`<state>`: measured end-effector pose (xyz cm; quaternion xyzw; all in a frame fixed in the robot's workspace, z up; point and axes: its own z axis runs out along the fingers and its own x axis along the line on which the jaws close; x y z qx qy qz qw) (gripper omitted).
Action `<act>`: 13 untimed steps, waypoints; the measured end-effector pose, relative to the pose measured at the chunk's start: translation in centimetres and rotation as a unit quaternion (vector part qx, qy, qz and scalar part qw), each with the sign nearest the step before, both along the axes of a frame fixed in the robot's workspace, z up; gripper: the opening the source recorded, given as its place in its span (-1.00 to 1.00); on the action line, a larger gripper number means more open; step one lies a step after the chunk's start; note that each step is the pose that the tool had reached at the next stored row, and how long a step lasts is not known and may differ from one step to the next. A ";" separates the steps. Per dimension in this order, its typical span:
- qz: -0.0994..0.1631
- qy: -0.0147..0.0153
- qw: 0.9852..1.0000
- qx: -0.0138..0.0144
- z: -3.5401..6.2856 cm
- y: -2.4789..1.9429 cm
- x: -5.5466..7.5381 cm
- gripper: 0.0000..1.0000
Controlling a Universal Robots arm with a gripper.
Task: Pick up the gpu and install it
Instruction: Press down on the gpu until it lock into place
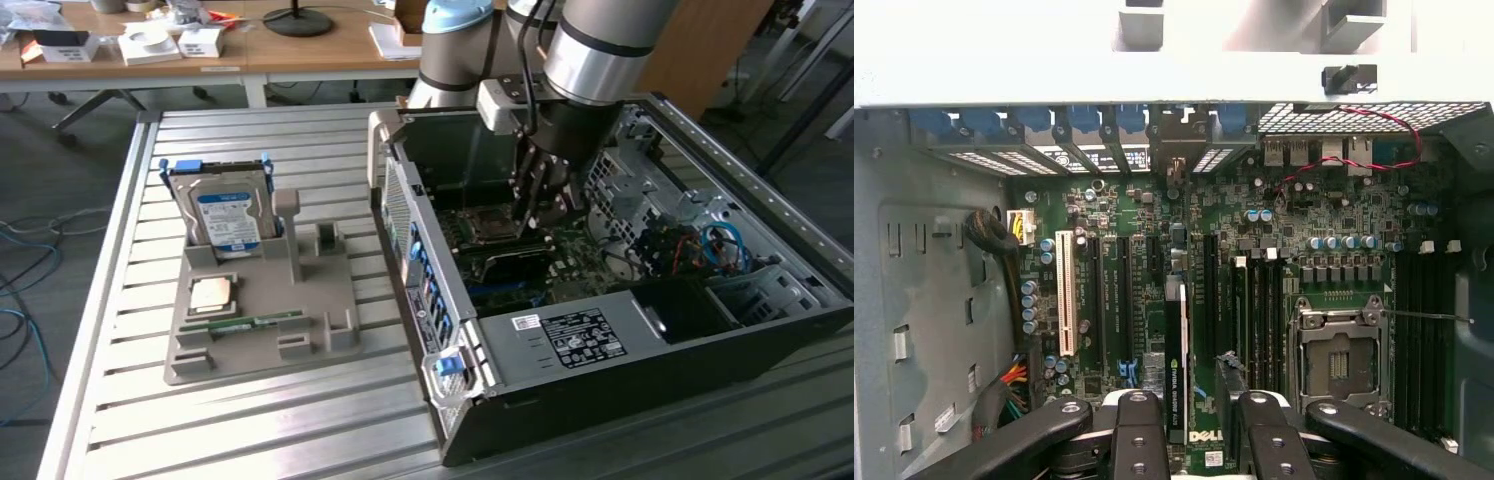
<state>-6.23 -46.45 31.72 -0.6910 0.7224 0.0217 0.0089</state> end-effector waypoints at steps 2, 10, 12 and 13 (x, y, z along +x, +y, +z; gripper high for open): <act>0.000 0.000 1.000 0.000 0.00 0.00 0.0 -0.32; 0.000 0.000 1.000 0.000 0.00 0.00 0.0 -0.35; 0.000 0.000 1.000 0.000 0.00 0.00 0.0 -0.59; 0.000 0.000 1.000 0.000 0.00 0.00 0.0 -0.71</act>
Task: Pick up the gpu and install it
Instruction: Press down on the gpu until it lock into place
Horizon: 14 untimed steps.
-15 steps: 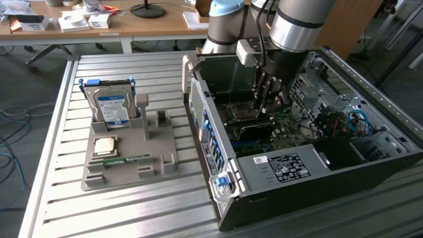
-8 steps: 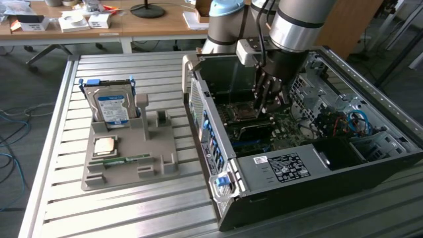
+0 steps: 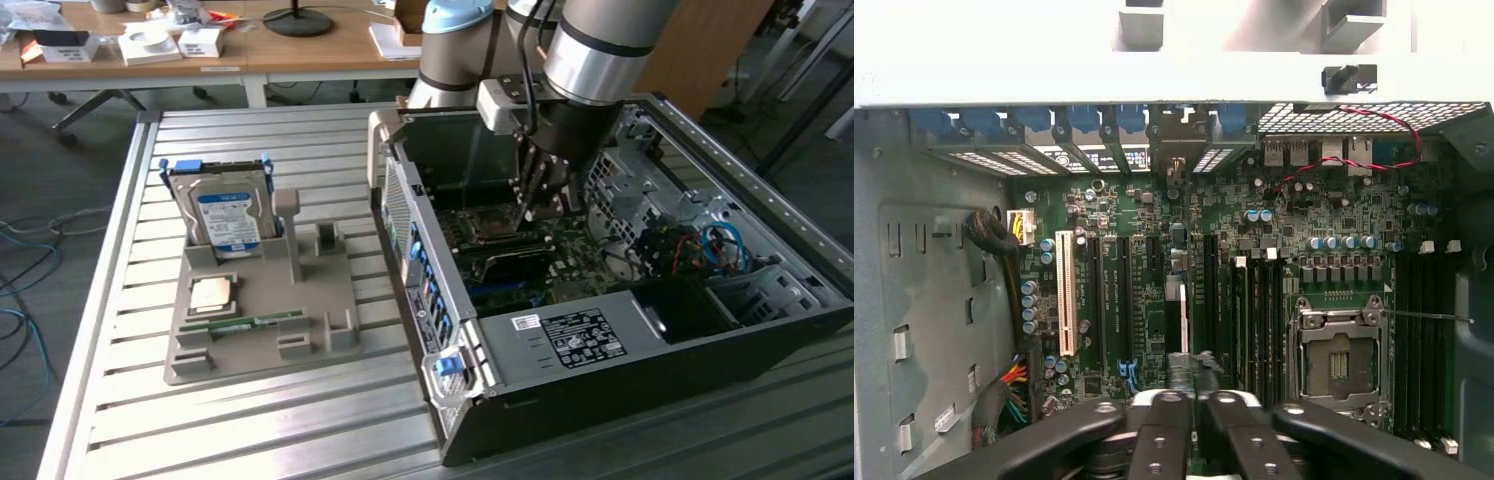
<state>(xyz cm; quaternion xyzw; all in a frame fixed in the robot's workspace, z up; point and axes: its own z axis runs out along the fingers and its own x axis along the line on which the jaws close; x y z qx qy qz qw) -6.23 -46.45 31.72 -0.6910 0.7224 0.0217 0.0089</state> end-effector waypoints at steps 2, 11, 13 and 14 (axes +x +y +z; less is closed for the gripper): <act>0.000 0.000 1.000 0.000 0.00 0.00 0.0 -0.79; 0.000 0.000 1.000 0.000 0.00 0.00 0.0 -0.79; 0.000 0.000 1.000 0.000 0.00 0.00 -0.1 -0.79; 0.000 0.000 1.000 0.000 0.00 0.00 -0.1 -0.79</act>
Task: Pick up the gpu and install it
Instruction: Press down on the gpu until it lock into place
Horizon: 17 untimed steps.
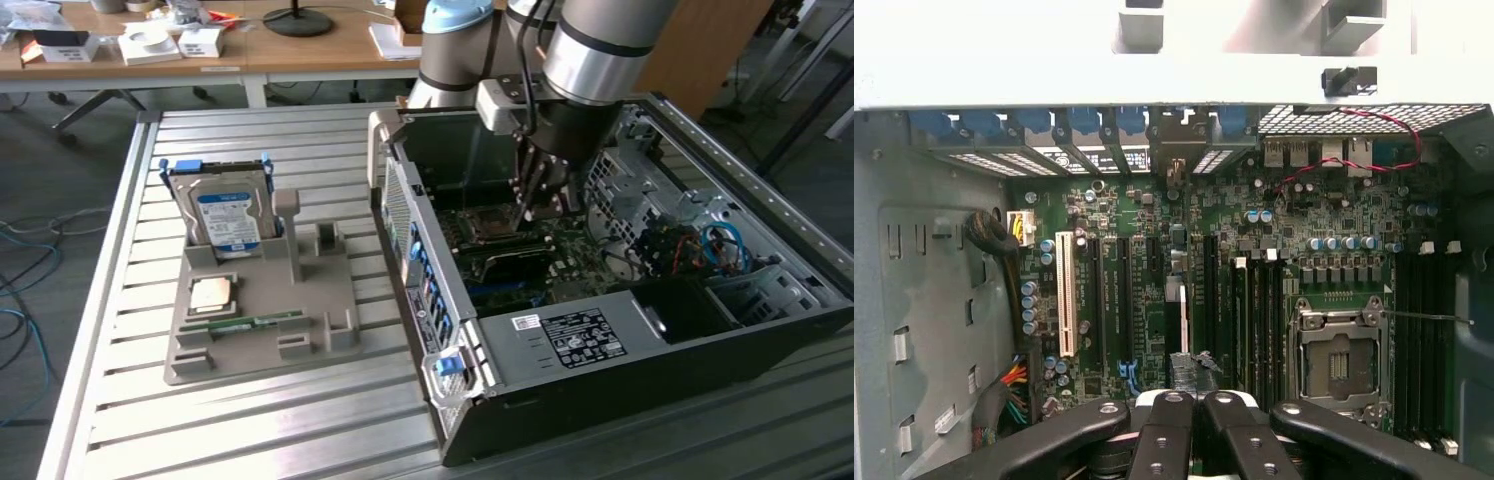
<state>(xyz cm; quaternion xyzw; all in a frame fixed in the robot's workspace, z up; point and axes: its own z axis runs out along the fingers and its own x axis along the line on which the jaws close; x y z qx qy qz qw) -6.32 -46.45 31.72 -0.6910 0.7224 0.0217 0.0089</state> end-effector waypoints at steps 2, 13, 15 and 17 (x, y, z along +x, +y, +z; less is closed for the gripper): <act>0.000 0.000 1.000 0.000 0.00 0.00 -0.1 -0.79; 0.000 0.000 1.000 0.000 0.00 0.00 -0.6 -0.79; 0.000 0.000 1.000 0.000 0.00 0.00 -0.6 -0.79; 0.000 0.000 1.000 0.000 0.00 0.00 -0.6 -0.79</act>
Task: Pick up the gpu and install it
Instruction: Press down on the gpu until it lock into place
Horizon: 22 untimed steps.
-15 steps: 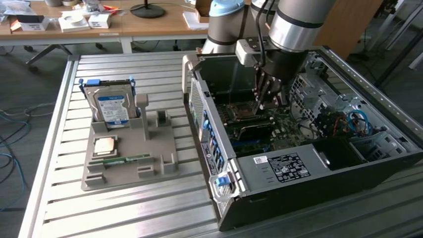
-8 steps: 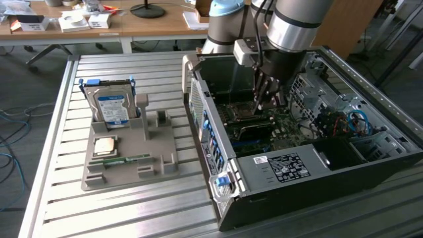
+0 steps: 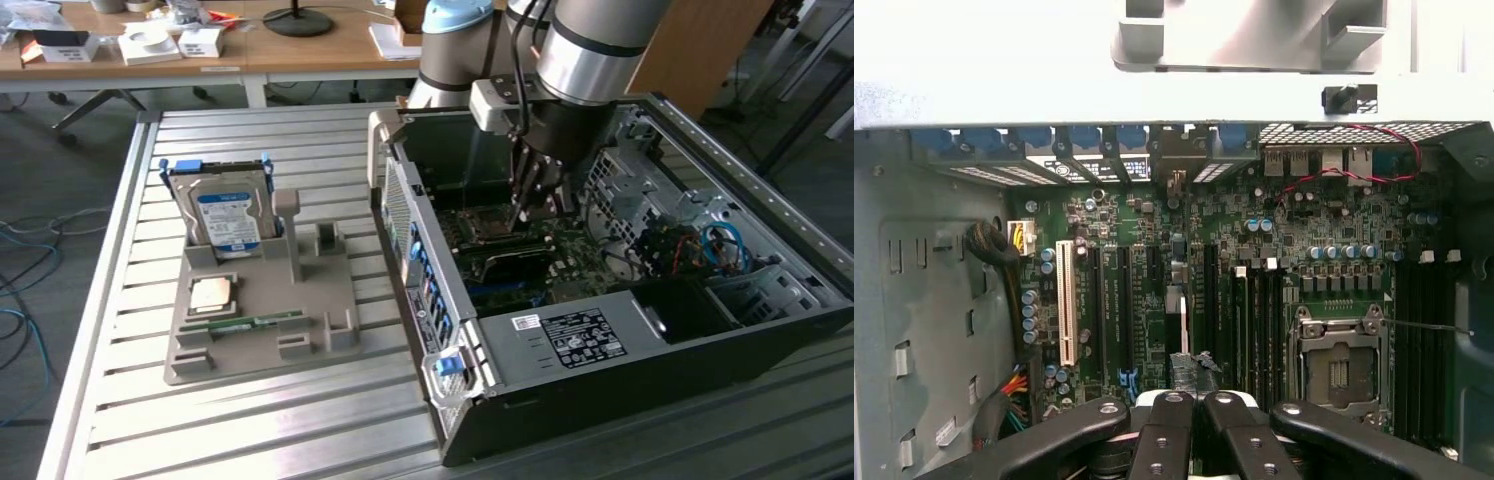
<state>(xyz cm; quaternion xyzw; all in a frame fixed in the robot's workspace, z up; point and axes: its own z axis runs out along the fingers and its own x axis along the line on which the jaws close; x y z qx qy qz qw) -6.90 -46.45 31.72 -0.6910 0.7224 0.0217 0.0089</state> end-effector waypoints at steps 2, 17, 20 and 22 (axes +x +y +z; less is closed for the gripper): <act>0.000 0.000 1.000 0.000 0.00 0.00 -0.1 -0.79; 0.000 0.000 1.000 0.000 -0.01 0.15 -0.7 -0.79; 0.000 0.000 1.000 0.000 -0.03 0.34 -0.8 -0.79; 0.000 0.000 1.000 0.000 -0.06 0.39 -0.9 -0.79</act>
